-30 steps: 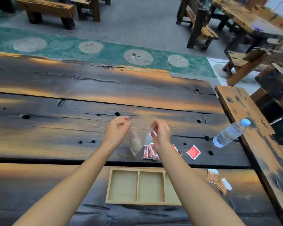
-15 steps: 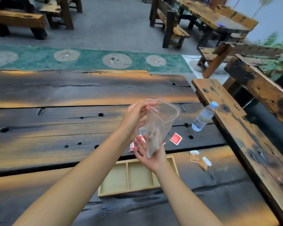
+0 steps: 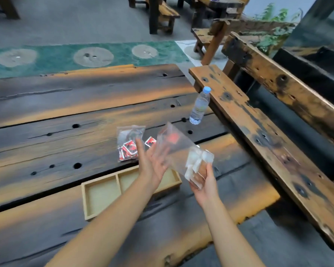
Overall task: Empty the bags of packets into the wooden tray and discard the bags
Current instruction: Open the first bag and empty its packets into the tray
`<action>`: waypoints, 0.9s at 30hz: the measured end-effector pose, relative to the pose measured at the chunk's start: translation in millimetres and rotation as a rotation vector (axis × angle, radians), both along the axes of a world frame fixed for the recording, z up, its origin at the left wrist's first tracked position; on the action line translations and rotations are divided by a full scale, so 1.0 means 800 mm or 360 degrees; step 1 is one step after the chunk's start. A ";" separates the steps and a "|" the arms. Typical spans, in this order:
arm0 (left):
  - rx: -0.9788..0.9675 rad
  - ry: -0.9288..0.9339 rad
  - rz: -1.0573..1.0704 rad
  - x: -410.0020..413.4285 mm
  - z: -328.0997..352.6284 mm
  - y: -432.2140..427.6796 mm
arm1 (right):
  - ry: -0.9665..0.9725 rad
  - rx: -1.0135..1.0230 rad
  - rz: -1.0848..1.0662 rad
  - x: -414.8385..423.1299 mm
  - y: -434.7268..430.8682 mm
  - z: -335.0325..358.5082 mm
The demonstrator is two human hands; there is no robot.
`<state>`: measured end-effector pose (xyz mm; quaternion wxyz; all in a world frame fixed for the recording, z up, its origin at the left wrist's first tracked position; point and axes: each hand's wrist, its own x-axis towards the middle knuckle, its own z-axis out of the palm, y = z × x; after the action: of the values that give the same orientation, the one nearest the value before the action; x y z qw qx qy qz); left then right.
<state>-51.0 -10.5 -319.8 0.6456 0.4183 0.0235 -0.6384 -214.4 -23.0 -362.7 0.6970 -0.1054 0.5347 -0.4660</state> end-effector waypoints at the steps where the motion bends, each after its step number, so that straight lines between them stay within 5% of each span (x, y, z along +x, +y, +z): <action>1: 0.0028 0.0004 -0.0051 -0.015 -0.015 0.009 | 0.0110 0.0008 -0.0036 -0.010 0.008 -0.006; 6: 0.0171 0.0050 -0.0260 -0.082 -0.069 0.041 | 0.0565 -0.0099 -0.0007 -0.033 0.036 -0.024; 13: 0.0231 0.0532 -0.0198 -0.109 -0.105 0.032 | 0.1166 -0.0456 0.0133 -0.033 0.035 -0.020; 27: 0.0297 0.0792 -0.0153 -0.109 -0.115 0.006 | 0.1680 -0.0688 0.0501 -0.021 0.027 0.000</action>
<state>-137.9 -6.1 -412.1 0.5476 0.3069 0.2205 -0.7466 -231.3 -1.4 -362.5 0.3601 -0.5407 0.6800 -0.3400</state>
